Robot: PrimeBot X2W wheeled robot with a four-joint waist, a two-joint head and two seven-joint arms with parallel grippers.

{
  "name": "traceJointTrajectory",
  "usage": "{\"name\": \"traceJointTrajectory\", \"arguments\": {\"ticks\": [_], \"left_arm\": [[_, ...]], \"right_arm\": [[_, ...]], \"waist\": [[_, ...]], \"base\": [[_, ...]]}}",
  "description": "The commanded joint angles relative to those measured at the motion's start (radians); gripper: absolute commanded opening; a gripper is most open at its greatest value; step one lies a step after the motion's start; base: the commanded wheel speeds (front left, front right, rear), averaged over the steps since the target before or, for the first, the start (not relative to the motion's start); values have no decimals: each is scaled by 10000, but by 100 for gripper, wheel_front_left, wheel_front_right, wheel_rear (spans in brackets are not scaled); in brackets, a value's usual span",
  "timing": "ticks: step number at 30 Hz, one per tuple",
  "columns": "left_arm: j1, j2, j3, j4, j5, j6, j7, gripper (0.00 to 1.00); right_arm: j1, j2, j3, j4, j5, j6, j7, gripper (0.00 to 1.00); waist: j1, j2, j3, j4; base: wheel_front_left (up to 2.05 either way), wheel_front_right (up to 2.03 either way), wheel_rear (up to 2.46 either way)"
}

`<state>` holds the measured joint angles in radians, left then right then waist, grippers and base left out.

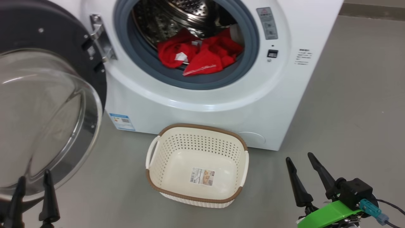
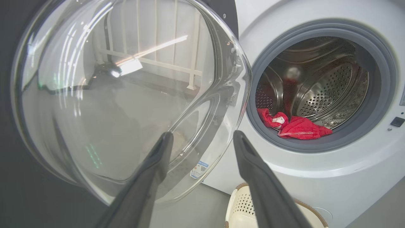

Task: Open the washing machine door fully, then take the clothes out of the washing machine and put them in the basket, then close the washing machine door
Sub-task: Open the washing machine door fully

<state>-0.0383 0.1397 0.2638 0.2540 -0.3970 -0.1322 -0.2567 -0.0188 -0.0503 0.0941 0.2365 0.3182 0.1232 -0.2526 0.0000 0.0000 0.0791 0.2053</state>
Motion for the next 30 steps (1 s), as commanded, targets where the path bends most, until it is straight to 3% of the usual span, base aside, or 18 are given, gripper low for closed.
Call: {"name": "traceJointTrajectory", "arguments": {"ticks": [1, 30], "left_arm": [[-19, 358, 225, -350, -86, 16, -51, 100], [202, 977, -1657, -1357, -579, 16, -51, 100]], "right_arm": [[-104, 1, 161, -295, 150, 75, -92, 100], [-165, 1, -463, -766, 204, 75, -92, 100]], "waist": [[0, 0, 40, -238], [0, 0, 650, -3036]], "base": [[0, 0, 0], [0, 0, 0]]}}
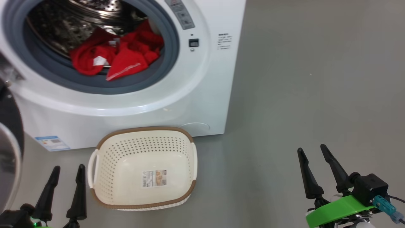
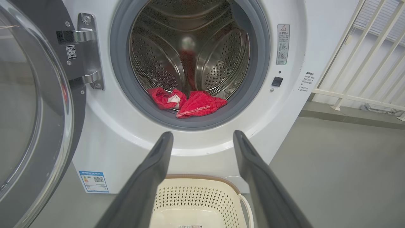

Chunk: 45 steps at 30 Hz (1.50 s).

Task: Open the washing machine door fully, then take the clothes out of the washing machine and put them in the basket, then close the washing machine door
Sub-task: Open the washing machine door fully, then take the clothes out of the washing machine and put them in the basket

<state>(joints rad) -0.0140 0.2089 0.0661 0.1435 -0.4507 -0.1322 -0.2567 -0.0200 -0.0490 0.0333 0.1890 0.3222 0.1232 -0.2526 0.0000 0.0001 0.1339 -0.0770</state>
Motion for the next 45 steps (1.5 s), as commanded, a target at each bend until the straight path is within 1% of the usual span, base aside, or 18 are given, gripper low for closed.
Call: {"name": "traceJointTrajectory", "arguments": {"ticks": [1, 7, 12, 18, 25, 30, 35, 45], "left_arm": [[-48, 298, 286, -249, -34, 16, -51, 100], [-43, 300, 181, -305, -66, 15, -51, 100], [-52, 299, 141, -387, 0, 15, -51, 100], [-66, 326, 142, -472, 96, 15, -51, 100], [-89, 218, 310, -380, 188, 15, -51, 100], [-141, 223, 264, -395, -9, 15, -51, 100], [-162, 267, 259, -407, -60, 15, -51, 100], [-237, 301, 265, -395, 13, 15, -51, 100]], "right_arm": [[-154, -12, 127, -293, 172, 75, -92, 100], [-89, -12, 42, -316, 182, 75, -92, 100], [-46, -12, -18, -334, 201, 75, -92, 100], [-44, -12, -11, -339, 220, 75, -92, 100], [-42, -12, 20, -360, 203, 75, -92, 100], [-83, -12, 42, -343, 219, 75, -92, 100], [-122, -12, 50, -336, 224, 75, -92, 100], [-177, -12, 39, -349, 224, 75, -92, 100]], "waist": [[0, -1, 114, -277], [0, -1, 85, -604], [0, -1, 60, -733], [0, -1, 23, -754], [0, -1, -5, -658], [0, -1, 17, -628], [0, -1, 45, -627], [0, -1, 137, -619]], "base": [[0, 0, 0], [0, 0, 0], [0, 0, 0], [0, 0, 0], [0, 0, 0], [9, -15, 6], [68, -82, 14], [125, -137, 13]]}}
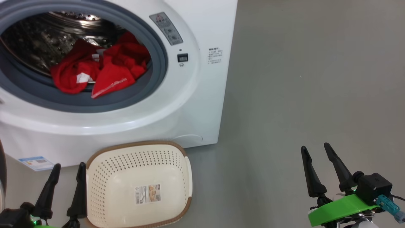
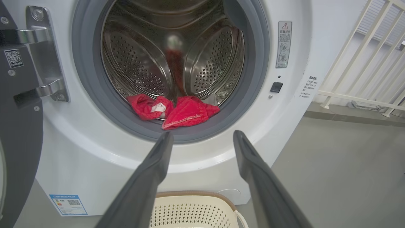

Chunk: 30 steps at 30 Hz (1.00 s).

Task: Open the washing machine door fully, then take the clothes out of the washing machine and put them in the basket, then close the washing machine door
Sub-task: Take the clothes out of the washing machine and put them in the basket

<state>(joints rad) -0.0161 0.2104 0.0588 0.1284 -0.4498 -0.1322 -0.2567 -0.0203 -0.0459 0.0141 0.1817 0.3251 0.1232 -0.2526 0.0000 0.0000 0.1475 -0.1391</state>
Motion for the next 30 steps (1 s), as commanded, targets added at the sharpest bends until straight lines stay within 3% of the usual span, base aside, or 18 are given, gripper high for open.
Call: {"name": "traceJointTrajectory", "arguments": {"ticks": [1, 20, 30], "left_arm": [[-223, 294, 330, -250, 56, 15, -51, 100], [-401, 341, 109, 154, 300, 15, -51, 100], [-2681, 932, -656, 1493, 396, 15, -51, 100]], "right_arm": [[-174, -43, 227, -279, 198, 75, -92, 100], [-308, -43, 334, -327, 284, 75, -92, 100], [-686, -43, 595, -395, 397, 75, -92, 100]], "waist": [[0, 0, 8, 7], [0, 0, 342, 17], [0, 0, 1231, -98]], "base": [[107, -107, 0], [19, -19, 0], [0, 0, 0]]}}
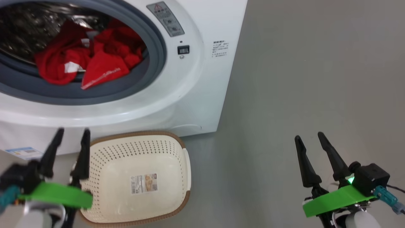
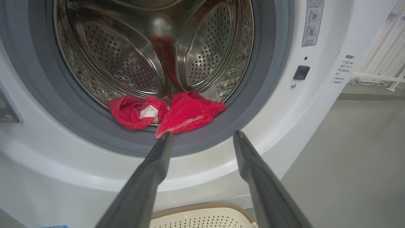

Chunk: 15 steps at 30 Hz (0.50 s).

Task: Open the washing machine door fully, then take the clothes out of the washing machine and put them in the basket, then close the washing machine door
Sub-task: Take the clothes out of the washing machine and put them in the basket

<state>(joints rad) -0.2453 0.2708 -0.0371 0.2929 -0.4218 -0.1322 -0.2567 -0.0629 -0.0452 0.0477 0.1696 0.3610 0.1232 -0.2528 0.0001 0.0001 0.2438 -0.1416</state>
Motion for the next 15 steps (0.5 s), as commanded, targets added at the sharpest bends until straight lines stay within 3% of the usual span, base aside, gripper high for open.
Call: {"name": "traceJointTrajectory", "arguments": {"ticks": [1, 9, 15], "left_arm": [[-728, 378, 198, 63, 139, 15, -51, 100], [-3443, 796, -933, 2158, 257, 15, -51, 100], [-4776, 1036, -1212, 3591, -99, 15, -51, 100]], "right_arm": [[-307, -51, 285, -289, 62, 75, -90, 100], [-686, -51, 570, -368, 323, 75, -90, 100], [-792, -51, 766, -393, 546, 75, -90, 100]], "waist": [[-1, -1, 379, -107], [-1, -1, 1201, -565], [-1, -1, 1462, -990]], "base": [[0, 0, 0], [0, 0, 0], [0, 0, 0]]}}
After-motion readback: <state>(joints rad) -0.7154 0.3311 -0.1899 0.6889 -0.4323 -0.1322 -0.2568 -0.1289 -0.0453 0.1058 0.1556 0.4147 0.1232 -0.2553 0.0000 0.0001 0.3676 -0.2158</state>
